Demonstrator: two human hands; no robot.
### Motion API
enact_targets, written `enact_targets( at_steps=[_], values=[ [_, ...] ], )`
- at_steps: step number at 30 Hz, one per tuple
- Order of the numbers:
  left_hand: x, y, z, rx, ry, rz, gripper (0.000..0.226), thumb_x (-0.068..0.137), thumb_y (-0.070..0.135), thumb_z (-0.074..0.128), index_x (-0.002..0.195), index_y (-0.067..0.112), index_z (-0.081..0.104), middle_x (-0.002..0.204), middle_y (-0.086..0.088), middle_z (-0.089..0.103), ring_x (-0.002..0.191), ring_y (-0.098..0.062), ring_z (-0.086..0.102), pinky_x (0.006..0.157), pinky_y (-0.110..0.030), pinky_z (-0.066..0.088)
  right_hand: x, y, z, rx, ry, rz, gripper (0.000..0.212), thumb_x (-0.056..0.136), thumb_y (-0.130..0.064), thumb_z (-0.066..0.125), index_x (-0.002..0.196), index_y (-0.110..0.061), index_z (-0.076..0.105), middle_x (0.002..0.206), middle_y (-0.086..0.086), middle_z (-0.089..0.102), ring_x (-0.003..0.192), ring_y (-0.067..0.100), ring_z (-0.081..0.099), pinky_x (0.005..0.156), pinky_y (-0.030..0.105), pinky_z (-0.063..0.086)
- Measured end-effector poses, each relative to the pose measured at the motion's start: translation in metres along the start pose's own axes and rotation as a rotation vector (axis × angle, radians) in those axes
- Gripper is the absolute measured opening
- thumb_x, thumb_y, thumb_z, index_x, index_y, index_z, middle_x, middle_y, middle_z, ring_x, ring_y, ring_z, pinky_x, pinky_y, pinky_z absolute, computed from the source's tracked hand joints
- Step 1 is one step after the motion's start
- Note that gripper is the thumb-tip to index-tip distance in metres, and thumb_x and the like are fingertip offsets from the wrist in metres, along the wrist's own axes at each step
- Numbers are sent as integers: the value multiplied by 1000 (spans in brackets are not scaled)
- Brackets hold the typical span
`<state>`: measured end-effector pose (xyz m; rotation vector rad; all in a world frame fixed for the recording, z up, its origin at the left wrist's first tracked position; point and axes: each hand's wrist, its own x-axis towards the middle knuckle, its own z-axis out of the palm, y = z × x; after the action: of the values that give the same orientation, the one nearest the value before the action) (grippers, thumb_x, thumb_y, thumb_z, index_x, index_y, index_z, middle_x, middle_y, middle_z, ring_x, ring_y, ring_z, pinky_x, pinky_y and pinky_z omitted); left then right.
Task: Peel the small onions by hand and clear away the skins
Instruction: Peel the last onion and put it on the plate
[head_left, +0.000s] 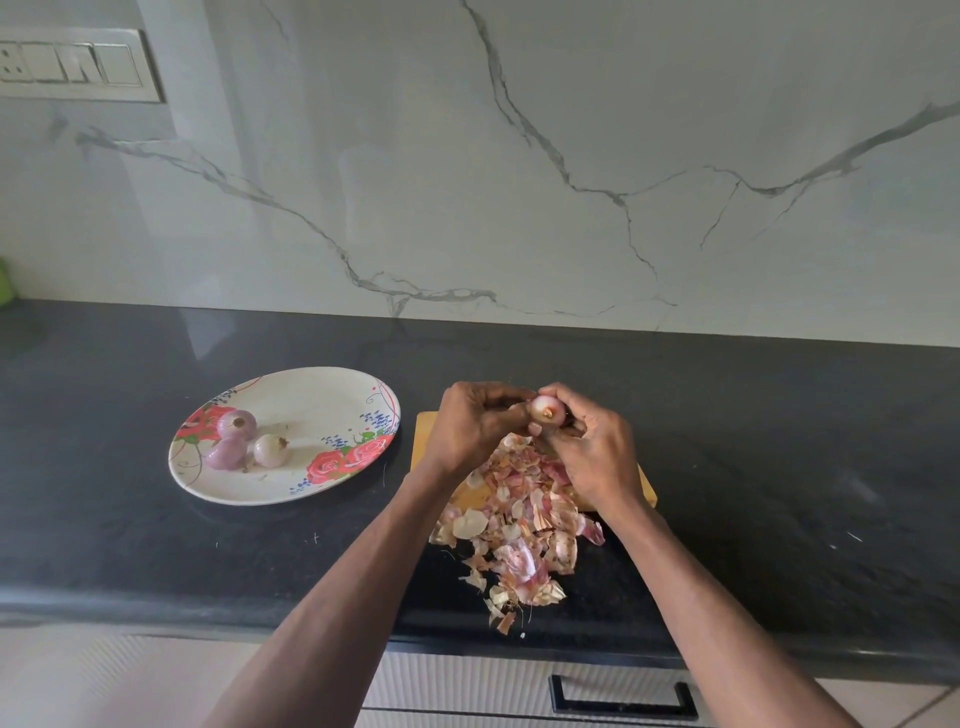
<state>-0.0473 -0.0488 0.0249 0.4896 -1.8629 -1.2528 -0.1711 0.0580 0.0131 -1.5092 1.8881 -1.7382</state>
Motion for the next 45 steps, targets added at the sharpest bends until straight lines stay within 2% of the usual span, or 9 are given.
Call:
enact_targets(
  at_steps=[6,13,21,25,30,33,36,41,45],
  values=[
    [1,1,2,61,93,-2,13,85,8,77,98,9,79,82,-1,78,75,-17,76,70,-27,60,5,-3,-1,211,-62,152,35,82,-4,80,103,-31,73,107,-5,75,99,10,70,84,30,57],
    [-3,-1,5,215,104,110,19,89,13,76,107,7,78,88,8,74,81,0,72,72,-16,56,5,-4,-3,465,-22,371,23,85,-12,78,106,-19,73,106,5,77,102,26,73,94,46,56],
    [-2,0,9,23,89,4,15,87,5,73,102,6,77,85,-2,78,77,-17,76,75,-33,62,7,-12,-1,401,118,395,13,87,-9,73,99,-6,71,87,11,77,85,26,75,76,36,60],
    [4,-1,3,-166,187,-101,12,87,-1,70,97,2,76,84,-13,77,77,-28,76,80,-43,61,9,-17,-5,622,118,474,7,88,0,63,88,0,70,80,16,72,67,25,68,61,33,57],
    [12,-10,-9,-3,171,-173,15,88,6,63,91,5,78,85,-7,77,79,-25,76,81,-48,62,11,-17,-17,932,-39,511,24,100,-1,50,120,6,60,113,26,70,92,26,72,72,26,60],
    [9,-9,-5,250,91,-101,18,86,18,67,86,5,79,93,3,69,84,-17,71,81,-35,61,10,-17,-14,988,-34,538,31,102,-9,51,130,6,55,122,30,66,91,24,73,76,26,61],
    [8,-7,-8,284,64,18,20,88,17,74,106,13,79,114,6,72,97,-9,71,86,-28,57,10,-17,-15,996,0,549,34,102,-17,54,125,7,56,117,29,65,85,22,74,71,24,61],
    [2,1,-4,212,-65,184,24,87,23,79,109,13,78,101,4,77,90,-3,72,79,-24,57,8,-18,-15,862,-76,508,28,100,-23,56,111,2,63,83,12,73,76,17,69,72,24,61],
    [3,-3,-4,184,-89,217,22,90,19,75,110,10,78,98,-2,77,82,-13,74,74,-29,59,8,-15,-13,819,-116,496,32,92,-21,63,116,0,66,94,15,73,86,19,71,76,26,61]
  ],
)
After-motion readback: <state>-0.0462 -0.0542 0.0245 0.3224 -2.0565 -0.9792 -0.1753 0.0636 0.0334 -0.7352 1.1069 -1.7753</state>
